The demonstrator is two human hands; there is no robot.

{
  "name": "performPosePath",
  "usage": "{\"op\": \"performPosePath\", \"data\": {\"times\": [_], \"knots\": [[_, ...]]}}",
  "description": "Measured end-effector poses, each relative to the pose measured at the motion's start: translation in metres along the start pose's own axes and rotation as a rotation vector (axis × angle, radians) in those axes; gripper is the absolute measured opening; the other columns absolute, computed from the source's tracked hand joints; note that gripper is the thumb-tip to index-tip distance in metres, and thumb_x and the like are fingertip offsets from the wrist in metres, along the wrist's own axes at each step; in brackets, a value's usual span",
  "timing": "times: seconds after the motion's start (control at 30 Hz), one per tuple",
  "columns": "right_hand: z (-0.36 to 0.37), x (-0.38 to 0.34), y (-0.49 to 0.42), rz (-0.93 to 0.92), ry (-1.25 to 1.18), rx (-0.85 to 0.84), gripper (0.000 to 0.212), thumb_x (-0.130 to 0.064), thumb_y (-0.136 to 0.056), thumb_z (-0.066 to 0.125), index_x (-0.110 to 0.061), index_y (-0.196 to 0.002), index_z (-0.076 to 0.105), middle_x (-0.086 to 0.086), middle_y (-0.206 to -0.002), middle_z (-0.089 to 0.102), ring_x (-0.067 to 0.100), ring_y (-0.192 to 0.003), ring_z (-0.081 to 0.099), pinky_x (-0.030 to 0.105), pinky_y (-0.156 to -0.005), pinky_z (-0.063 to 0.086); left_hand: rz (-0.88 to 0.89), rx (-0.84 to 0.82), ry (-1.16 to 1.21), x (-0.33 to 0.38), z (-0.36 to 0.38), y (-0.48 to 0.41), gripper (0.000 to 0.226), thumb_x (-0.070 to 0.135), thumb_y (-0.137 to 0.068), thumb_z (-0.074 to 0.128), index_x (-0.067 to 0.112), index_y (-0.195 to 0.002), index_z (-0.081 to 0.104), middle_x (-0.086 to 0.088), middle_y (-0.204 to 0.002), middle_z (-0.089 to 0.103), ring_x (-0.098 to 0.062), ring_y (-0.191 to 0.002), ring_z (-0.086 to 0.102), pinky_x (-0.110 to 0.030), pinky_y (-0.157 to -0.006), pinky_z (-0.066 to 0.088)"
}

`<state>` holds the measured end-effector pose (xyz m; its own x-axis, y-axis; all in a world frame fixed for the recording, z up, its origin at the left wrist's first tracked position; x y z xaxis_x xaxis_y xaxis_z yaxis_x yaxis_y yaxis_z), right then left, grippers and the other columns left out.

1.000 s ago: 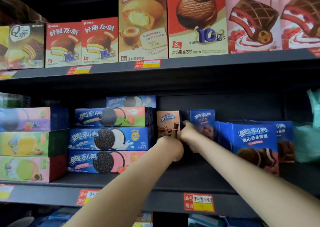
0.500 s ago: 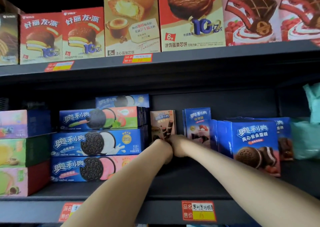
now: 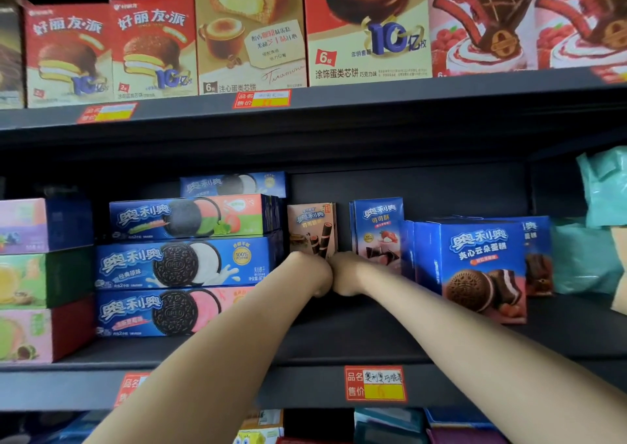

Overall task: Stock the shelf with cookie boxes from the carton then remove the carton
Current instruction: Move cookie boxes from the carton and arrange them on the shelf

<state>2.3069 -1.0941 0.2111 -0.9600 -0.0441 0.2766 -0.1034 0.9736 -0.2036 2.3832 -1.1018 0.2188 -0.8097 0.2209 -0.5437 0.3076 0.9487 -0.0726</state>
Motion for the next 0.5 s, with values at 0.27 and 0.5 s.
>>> {"op": "performPosePath", "data": {"times": [0.27, 0.5], "knots": [[-0.031, -0.015, 0.069, -0.046, -0.444, 0.346, 0.036, -0.006, -0.092, 0.042, -0.008, -0.127, 0.051, 0.006, -0.131, 0.046, 0.026, -0.113, 0.052, 0.038, -0.093, 0.047, 0.096, 0.552, 0.718, -0.019, 0.006, 0.097, 0.031, 0.009, -0.098, 0.038, 0.010, -0.126, 0.051, -0.007, -0.127, 0.057, -0.024, -0.114, 0.054, -0.022, -0.084, 0.037], [0.000, -0.058, 0.183, -0.219, -0.685, 0.733, 0.032, -0.020, -0.096, 0.043, -0.022, -0.126, 0.055, -0.011, -0.124, 0.055, 0.010, -0.112, 0.052, 0.031, -0.092, 0.046, 0.143, 1.010, 1.201, 0.006, 0.067, 0.188, 0.015, 0.028, -0.094, 0.051, 0.027, -0.097, 0.066, 0.021, -0.070, 0.064, 0.011, -0.067, 0.059, 0.000, -0.059, 0.036]]}}
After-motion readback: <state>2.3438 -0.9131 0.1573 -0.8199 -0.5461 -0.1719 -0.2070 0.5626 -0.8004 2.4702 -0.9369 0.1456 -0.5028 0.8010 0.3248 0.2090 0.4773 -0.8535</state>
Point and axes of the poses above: each hand's wrist, its own y-axis away from the middle knuckle, its own z-axis out of the palm, x = y × z, the point moved 1 cm from there along -y, towards the middle knuckle
